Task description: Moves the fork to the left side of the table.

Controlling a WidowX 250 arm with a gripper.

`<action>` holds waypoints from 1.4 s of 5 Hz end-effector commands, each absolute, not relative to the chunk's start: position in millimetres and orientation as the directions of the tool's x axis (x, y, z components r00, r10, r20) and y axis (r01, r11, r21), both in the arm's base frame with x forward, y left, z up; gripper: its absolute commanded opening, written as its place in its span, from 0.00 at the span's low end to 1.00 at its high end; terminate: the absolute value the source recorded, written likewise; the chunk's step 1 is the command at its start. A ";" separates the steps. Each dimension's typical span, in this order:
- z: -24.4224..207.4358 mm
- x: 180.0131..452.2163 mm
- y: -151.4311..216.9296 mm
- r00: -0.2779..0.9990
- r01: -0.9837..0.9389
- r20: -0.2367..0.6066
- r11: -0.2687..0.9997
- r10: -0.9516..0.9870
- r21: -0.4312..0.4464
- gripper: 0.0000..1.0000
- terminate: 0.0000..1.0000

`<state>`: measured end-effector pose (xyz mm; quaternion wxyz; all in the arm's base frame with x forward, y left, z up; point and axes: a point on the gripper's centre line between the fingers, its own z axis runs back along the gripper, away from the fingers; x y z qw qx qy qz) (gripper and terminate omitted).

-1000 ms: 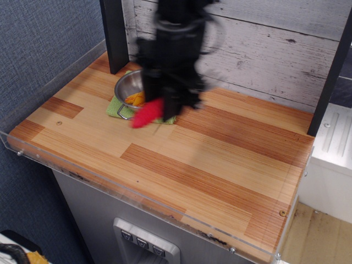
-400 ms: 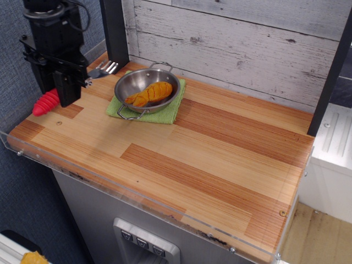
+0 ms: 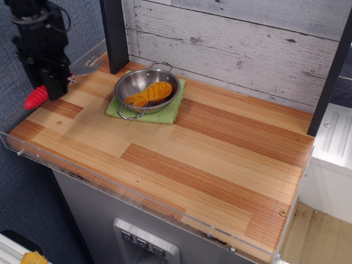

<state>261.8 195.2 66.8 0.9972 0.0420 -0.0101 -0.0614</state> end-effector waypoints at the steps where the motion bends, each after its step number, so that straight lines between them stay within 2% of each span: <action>1: 43.3 274.2 211.4 0.998 0.062 0.017 0.986 -0.065 0.153 0.00 0.00; 3: 37.4 273.9 201.9 0.998 0.051 0.024 0.989 -0.055 0.138 0.00 0.00; 4: 39.8 272.7 197.8 0.999 0.027 0.019 0.992 -0.029 0.125 1.00 0.00; 5: 42.7 272.8 195.7 0.999 0.037 0.027 0.992 -0.040 0.123 1.00 0.00; 6: 60.9 271.0 186.6 0.997 0.047 0.052 0.987 -0.056 0.153 1.00 0.00; 7: 105.3 264.5 160.5 0.994 0.044 0.092 0.981 -0.062 0.188 1.00 0.00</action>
